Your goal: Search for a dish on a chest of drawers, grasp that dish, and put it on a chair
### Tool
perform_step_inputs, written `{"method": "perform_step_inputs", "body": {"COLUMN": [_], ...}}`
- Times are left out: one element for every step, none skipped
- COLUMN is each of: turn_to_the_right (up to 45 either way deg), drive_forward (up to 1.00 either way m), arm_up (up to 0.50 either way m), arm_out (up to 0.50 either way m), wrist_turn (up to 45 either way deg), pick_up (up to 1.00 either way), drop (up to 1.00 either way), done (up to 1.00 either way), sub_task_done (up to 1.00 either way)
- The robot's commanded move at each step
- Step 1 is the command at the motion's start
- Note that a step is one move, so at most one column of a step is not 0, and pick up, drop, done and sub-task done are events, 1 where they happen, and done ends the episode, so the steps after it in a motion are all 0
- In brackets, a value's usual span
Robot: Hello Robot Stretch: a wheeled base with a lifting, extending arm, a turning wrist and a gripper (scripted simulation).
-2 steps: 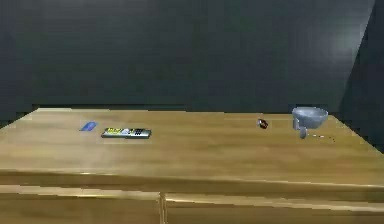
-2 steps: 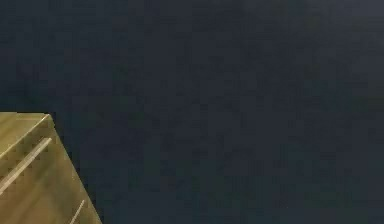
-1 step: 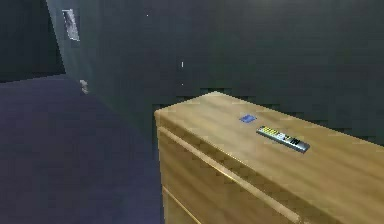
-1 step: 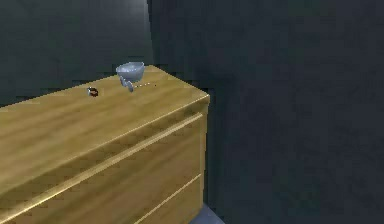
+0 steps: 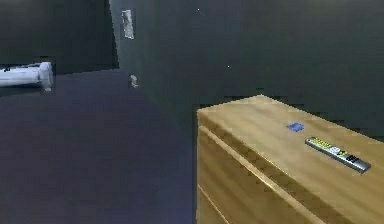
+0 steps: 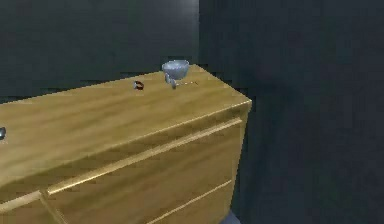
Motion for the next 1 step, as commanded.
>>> {"method": "perform_step_inputs", "body": {"turn_to_the_right": [45.0], "drive_forward": [0.00], "arm_up": [0.00], "arm_out": [0.00], "wrist_turn": [0.0], "pick_up": [0.00], "drop": [0.00], "done": [0.00], "sub_task_done": [0.00]}}
